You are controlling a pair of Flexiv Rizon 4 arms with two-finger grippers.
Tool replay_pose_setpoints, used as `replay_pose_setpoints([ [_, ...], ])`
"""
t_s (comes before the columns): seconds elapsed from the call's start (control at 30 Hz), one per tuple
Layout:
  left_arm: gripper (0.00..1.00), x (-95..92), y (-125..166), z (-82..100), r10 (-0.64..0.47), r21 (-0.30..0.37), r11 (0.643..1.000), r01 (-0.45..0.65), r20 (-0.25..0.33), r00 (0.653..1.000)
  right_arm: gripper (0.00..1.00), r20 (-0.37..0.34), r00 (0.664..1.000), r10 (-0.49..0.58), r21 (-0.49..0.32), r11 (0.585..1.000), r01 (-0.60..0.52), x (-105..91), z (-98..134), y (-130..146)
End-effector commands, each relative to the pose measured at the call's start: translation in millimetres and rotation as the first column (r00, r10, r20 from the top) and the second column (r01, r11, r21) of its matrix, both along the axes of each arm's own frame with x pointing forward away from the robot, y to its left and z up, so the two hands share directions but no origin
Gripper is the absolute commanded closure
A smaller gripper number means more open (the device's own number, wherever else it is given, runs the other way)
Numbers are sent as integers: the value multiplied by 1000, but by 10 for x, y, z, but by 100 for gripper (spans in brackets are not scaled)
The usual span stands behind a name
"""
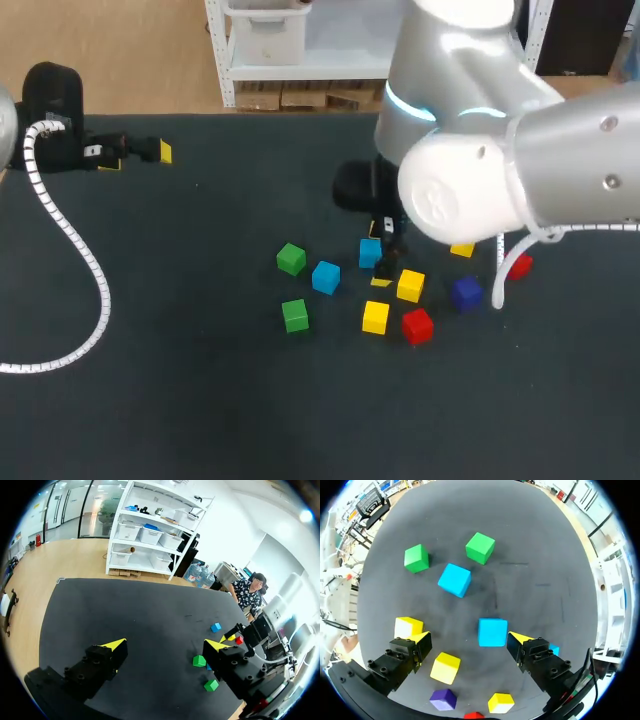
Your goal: Place the blue cubes, place green cubes on the blue cubes, place the yellow cubes on the green cubes, then place the red cubes on the yellow cubes, and place purple cube on the red cubes.
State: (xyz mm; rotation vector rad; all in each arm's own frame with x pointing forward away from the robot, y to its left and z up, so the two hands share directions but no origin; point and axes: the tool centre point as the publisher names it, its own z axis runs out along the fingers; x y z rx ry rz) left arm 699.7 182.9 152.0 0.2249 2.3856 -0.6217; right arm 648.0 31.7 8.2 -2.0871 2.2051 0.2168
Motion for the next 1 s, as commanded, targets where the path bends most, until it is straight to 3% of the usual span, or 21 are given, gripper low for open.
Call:
replay_pose_setpoints([
  [0.03, 0, -5, 20, -14, -6, -9, 1000, 6, 6, 1000, 0, 45, 999, -7, -18, 1000, 7, 41, -80, 49],
  [0.13, 0, -5, 20, -14, -6, -9, 1000, 6, 6, 1000, 0, 48, 999, -4, -21, 1000, 5, 71, -98, 66],
  [0.17, 0, -5, 20, -14, -6, -9, 1000, 6, 6, 1000, 18, 52, 999, -2, -22, 1000, 3, 84, -106, 72],
  [0.2, 0, -5, 20, -14, -6, -9, 1000, 6, 6, 1000, 51, 57, 998, -4, -21, 1000, 5, 96, -109, 76],
  [0.4, 0, -5, 20, -14, -6, -9, 1000, 6, 6, 1000, 100, 62, 998, -12, -13, 1000, 13, 136, -106, 75],
  [1.0, 0, -5, 20, -14, -6, -9, 1000, 6, 6, 1000, 100, 102, 994, -34, -19, 999, 36, 402, -23, 37],
])
